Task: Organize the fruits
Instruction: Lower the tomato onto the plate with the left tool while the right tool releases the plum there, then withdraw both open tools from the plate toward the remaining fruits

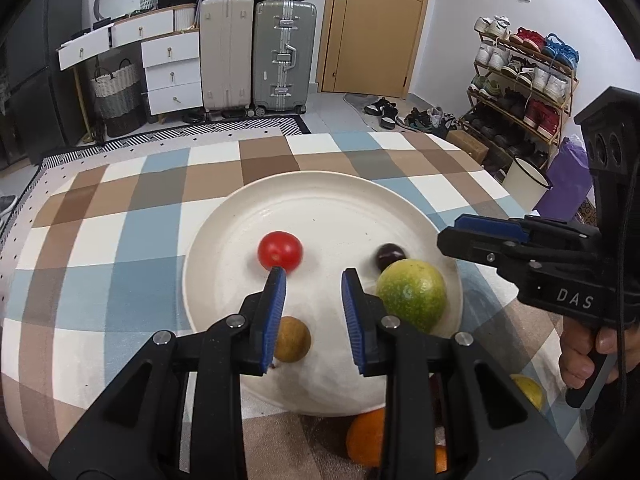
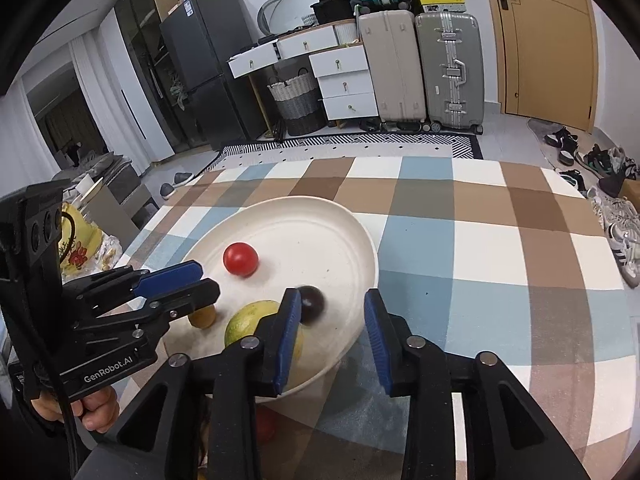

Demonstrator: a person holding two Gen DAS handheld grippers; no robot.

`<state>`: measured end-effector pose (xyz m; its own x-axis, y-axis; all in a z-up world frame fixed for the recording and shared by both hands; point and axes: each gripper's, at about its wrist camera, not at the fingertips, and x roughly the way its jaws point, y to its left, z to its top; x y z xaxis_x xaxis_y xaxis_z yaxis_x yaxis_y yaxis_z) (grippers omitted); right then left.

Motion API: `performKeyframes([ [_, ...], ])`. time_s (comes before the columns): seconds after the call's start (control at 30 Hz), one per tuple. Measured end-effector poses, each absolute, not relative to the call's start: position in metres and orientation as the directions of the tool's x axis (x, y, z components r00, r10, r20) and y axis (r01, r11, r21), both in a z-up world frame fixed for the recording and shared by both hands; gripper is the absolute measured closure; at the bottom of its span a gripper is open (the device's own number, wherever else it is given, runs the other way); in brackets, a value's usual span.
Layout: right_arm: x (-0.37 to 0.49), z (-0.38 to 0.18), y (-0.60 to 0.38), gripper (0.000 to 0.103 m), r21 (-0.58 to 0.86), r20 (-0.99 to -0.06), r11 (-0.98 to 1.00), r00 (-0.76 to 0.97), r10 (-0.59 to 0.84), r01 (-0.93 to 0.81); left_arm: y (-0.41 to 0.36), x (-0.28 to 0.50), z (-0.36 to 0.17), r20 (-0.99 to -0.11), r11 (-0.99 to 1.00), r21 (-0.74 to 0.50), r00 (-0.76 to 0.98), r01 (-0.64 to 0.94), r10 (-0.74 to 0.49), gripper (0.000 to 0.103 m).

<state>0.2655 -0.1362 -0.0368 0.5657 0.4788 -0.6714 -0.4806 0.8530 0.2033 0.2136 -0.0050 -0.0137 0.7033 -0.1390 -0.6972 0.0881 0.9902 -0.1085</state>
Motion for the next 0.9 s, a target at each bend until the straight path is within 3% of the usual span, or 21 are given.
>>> performKeyframes([
  [0.07, 0.258, -0.032, -0.140, 0.054, 0.206, -0.666, 0.853, 0.571, 0.481, -0.479, -0.002, 0.208, -0.009, -0.698, 0.989, -0.119, 0.701, 0.085, -0.145, 0.072],
  [0.13, 0.250, -0.028, -0.145, 0.043, 0.205, -0.663, 0.859, 0.579, 0.475, -0.470, 0.001, 0.198, -0.003, -0.692, 0.989, -0.124, 0.708, 0.075, -0.140, 0.053],
  [0.17, 0.246, -0.026, -0.148, 0.028, 0.204, -0.662, 0.862, 0.584, 0.471, -0.464, 0.002, 0.193, 0.000, -0.686, 0.990, -0.121, 0.715, 0.070, -0.135, 0.048],
  [0.2, 0.242, -0.024, -0.150, 0.013, 0.206, -0.659, 0.865, 0.588, 0.468, -0.458, 0.004, 0.186, 0.004, -0.677, 0.992, -0.116, 0.726, 0.059, -0.122, 0.035],
  [0.23, 0.237, -0.022, -0.154, 0.009, 0.218, -0.651, 0.865, 0.593, 0.474, -0.453, 0.006, 0.181, 0.007, -0.673, 0.993, -0.111, 0.732, 0.050, -0.112, 0.022],
  [0.37, 0.219, -0.013, -0.165, 0.001, 0.245, -0.641, 0.867, 0.598, 0.481, -0.434, 0.011, 0.156, 0.016, -0.660, 0.996, -0.088, 0.748, 0.012, -0.068, 0.001],
  [0.9, 0.157, -0.006, -0.174, 0.000, 0.202, -0.673, 0.892, 0.605, 0.426, -0.404, 0.011, 0.090, 0.014, -0.671, 0.996, -0.085, 0.739, 0.013, -0.067, 0.001],
])
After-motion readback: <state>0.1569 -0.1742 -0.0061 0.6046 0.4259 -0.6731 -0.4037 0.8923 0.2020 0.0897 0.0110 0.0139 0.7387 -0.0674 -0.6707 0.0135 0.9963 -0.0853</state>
